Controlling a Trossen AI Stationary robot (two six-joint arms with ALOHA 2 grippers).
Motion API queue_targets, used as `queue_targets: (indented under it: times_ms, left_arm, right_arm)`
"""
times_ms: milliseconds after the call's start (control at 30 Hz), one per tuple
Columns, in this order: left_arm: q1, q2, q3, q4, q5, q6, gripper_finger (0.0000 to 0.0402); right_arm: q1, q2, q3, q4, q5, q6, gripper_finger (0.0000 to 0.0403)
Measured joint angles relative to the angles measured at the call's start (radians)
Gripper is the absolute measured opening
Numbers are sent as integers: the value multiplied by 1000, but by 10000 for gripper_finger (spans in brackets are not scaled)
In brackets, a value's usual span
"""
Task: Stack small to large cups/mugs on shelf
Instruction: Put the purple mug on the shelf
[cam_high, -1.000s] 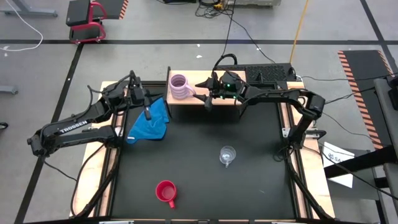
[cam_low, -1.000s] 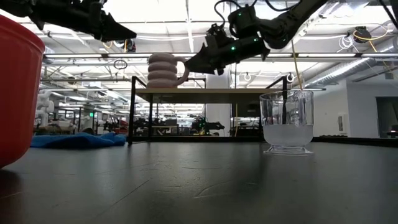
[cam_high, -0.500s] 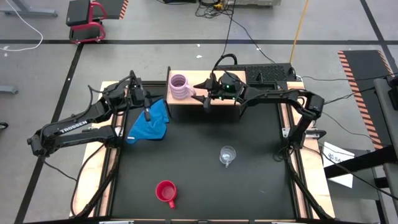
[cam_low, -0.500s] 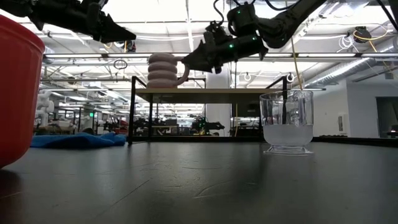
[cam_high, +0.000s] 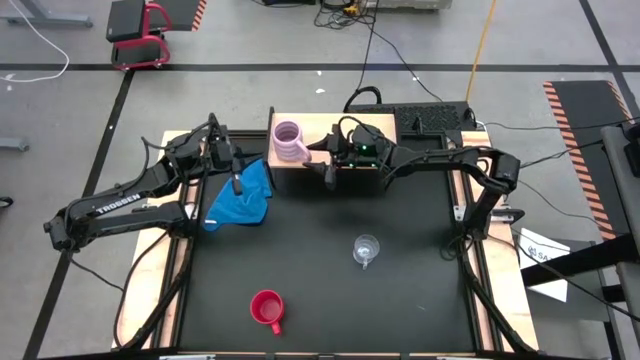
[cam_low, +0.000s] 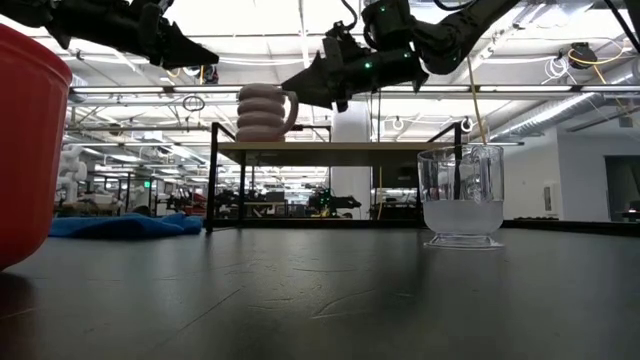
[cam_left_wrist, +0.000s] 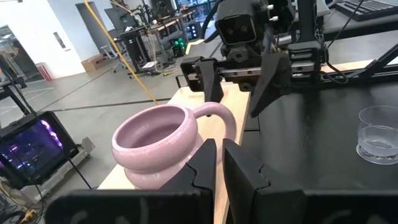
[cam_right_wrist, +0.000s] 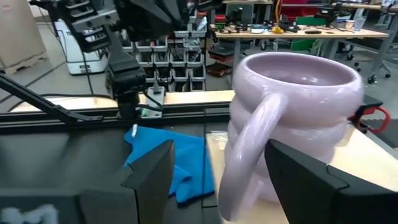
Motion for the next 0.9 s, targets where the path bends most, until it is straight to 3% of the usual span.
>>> queue_targets:
  times_ms: [900]
  left_arm:
    - [0,0,0,-16,1,-16,31]
  right_arm:
    - [45,16,0,33,-8,35,242]
